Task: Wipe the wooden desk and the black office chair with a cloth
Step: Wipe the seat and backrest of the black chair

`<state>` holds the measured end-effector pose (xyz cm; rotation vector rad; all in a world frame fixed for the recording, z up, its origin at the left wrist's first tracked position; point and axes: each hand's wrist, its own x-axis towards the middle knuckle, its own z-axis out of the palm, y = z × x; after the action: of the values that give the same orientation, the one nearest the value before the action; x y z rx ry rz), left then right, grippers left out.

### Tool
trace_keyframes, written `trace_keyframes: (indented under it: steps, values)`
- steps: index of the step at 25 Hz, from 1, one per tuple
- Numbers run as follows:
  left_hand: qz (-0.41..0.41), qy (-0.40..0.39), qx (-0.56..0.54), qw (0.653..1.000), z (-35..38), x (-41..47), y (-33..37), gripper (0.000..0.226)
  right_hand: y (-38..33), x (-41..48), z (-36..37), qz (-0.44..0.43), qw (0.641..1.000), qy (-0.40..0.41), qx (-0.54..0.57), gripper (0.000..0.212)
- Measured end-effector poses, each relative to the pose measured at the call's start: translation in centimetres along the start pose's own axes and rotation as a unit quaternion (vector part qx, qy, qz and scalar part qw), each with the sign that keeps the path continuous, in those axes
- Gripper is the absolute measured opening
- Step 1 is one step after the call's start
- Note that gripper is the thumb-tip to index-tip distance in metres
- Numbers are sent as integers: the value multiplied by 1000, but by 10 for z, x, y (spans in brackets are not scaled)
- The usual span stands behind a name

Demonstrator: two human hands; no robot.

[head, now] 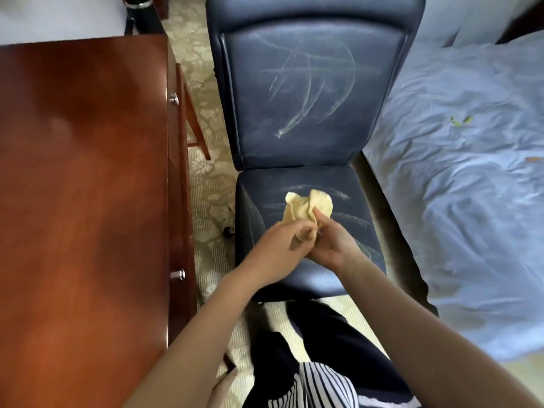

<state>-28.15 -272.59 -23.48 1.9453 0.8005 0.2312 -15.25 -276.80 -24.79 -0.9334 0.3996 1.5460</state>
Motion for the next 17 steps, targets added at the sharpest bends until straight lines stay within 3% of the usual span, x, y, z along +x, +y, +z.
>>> trace_keyframes:
  steps: [6, 9, 11, 14, 17]
  values:
    - [-65, 53, -75, 994, -15, -7, -11, 21, -17, 6, -36, -10, 1000, 18, 17, 42]
    - [-109, 96, -89, 985, -18, -12, -21, 23, -39, 17, -49, -40, 997, 5, -70, 31]
    - [-138, 157, -90, 974, -10, -19, -31, 23, -52, 32, -65, -75, 984, 44, -154, 38]
    - [-176, 243, -114, 947, 25, -28, -47, 23, -71, 63, -105, -156, 926, 207, -275, 38]
    - [-232, 295, -146, 915, 80, -30, -57, 25, -89, 81, -147, -161, 846, 241, -447, 30]
